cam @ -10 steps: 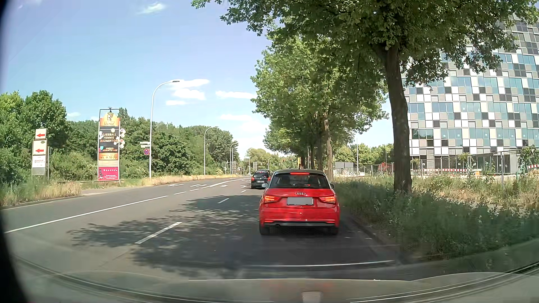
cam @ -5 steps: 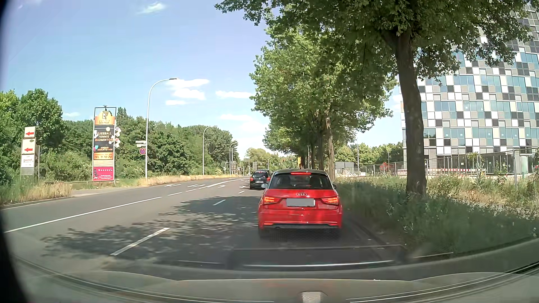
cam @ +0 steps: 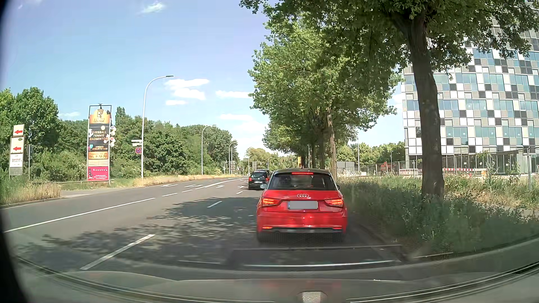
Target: Follow the waypoints while adhering to traffic rules and regulations
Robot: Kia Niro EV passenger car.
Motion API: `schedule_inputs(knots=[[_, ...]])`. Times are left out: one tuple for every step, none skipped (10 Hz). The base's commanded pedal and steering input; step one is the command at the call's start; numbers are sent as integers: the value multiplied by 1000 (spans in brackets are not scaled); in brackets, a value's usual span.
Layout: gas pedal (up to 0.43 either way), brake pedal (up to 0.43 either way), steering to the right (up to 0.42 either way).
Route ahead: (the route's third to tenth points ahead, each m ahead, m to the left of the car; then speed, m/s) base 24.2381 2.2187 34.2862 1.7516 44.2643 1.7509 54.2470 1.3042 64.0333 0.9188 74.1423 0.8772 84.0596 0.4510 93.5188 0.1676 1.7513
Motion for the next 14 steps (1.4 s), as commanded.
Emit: schedule_inputs(knots=[[0, 220, 0], [0, 220, 0], [0, 220, 1], [0, 220, 1], [0, 220, 1], [0, 220, 1], [0, 220, 0], [0, 220, 1], [0, 220, 1], [0, 220, 1], [0, 220, 1], [0, 226, 1], [0, 226, 1], [0, 226, 1]])
